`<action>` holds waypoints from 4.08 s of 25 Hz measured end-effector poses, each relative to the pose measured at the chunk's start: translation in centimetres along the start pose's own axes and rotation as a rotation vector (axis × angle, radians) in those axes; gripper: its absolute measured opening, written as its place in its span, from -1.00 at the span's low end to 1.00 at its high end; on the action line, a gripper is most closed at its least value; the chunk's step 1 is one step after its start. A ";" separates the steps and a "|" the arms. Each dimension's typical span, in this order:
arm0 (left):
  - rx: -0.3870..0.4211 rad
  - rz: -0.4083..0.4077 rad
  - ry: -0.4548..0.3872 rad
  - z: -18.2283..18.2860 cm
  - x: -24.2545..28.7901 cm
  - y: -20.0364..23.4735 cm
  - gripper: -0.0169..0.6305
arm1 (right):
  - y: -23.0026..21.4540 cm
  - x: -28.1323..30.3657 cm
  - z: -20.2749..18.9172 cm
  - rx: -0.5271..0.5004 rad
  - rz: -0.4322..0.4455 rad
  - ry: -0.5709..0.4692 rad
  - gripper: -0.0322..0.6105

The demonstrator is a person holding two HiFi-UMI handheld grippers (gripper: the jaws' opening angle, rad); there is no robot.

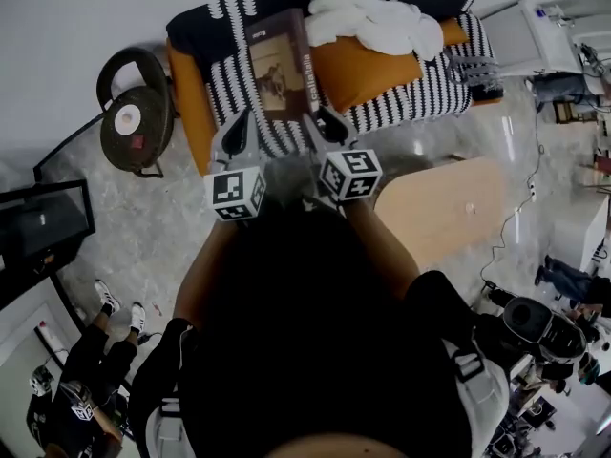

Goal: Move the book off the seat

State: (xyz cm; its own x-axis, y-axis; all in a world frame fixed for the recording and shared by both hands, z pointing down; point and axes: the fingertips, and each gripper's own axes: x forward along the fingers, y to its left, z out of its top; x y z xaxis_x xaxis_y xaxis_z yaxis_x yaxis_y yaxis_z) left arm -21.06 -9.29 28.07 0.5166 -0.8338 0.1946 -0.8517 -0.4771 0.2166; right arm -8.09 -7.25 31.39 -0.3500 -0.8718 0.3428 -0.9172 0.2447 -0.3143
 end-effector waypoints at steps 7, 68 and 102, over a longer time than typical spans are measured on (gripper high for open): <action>-0.027 0.000 -0.028 0.5 0.1 0.5 -0.93 | 0.1 0.3 -0.4 0.001 -0.001 0.005 -0.43; 0.231 -1.141 0.247 -12.6 10.5 -56.6 -0.93 | -35.0 -46.5 -12.8 0.542 -1.132 -0.407 -0.44; 0.370 -1.546 0.561 -28.0 18.0 -81.6 -0.93 | -54.1 -54.9 -22.8 0.895 -1.479 -0.461 -0.44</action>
State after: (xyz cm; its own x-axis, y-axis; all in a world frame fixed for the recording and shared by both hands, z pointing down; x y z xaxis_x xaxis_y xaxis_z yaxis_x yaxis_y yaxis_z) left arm 60.22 22.41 40.67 0.7235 0.6012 0.3393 0.5164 -0.7975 0.3119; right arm 56.40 37.05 49.79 0.8057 -0.2053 0.5556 0.0395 -0.9173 -0.3961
